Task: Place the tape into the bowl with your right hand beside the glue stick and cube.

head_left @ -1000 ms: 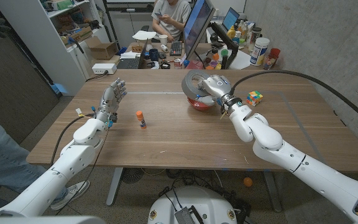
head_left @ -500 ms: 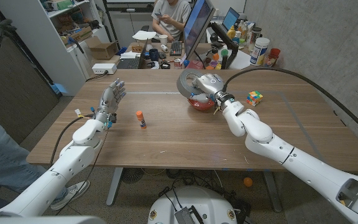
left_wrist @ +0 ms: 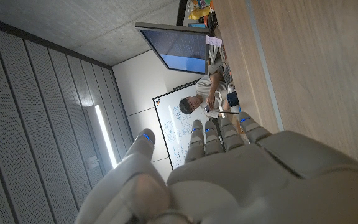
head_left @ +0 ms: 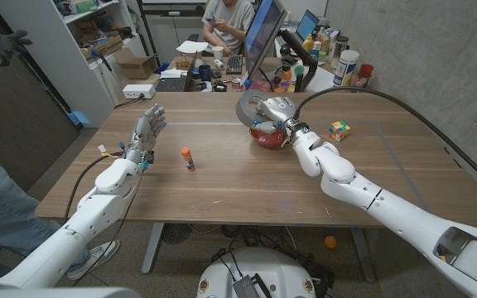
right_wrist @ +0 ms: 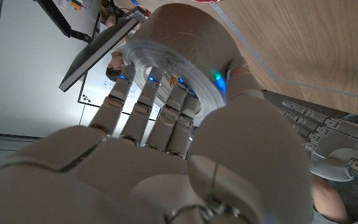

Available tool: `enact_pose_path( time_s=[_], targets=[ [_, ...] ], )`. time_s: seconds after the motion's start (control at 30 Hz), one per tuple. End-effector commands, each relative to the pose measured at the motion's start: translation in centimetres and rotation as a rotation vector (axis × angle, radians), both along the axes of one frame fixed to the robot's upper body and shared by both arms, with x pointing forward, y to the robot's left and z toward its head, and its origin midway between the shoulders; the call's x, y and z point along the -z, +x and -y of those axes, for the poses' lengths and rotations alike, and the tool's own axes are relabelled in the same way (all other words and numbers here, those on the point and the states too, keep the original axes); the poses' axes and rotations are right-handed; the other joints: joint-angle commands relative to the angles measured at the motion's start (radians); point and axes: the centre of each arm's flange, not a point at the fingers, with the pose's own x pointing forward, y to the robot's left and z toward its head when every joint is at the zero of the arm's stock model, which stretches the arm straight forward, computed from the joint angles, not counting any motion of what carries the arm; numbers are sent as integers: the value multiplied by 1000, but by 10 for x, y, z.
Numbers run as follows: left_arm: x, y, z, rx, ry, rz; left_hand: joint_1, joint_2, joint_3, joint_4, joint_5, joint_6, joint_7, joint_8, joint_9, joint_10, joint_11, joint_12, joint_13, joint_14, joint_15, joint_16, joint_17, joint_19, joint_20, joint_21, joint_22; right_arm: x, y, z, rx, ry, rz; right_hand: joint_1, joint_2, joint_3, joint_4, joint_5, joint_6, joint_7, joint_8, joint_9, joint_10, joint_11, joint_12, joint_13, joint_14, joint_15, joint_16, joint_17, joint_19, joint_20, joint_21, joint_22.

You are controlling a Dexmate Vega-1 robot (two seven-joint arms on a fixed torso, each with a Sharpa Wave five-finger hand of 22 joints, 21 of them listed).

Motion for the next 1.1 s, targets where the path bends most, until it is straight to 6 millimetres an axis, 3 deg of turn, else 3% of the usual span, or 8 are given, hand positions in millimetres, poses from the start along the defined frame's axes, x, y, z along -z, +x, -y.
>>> enact_pose_path(
  time_s=[0.03, 0.7, 1.1],
  targets=[
    [-1, 0, -1, -9, 3, -5, -6, 3, 1, -7, 5, 7, -3, -1, 6, -1, 3, 0, 1, -6, 3, -2, 4, -2, 4, -2, 4, 1, 19, -1, 23, 5, -34, 167, 171, -4, 0, 4, 134, -88, 2, 4, 5, -5, -5, 3, 8, -38, -2, 2, 6, 5, 3, 4],
    [-1, -6, -2, -23, 2, 0, -7, 3, 1, -8, 4, 7, -3, -1, 6, -1, 4, 0, 1, -6, 3, -1, 4, -5, 3, -6, 4, 12, 40, 4, 79, -26, -20, 167, 174, -8, 1, 5, 133, -87, 1, 4, 5, -5, -8, 4, 15, -40, -8, 0, 10, 7, 3, 4],
    [2, -6, -2, -22, 1, -2, -8, 3, 1, -9, 4, 9, -4, -1, 6, 0, 4, 0, 1, -6, 4, -1, 4, -4, 3, -7, 4, 16, 48, 18, 112, -26, -41, 169, 176, -11, 0, 4, 135, -88, 0, 4, 8, -4, -8, 6, 24, -40, -11, 0, 14, 8, 2, 4]
  ],
)
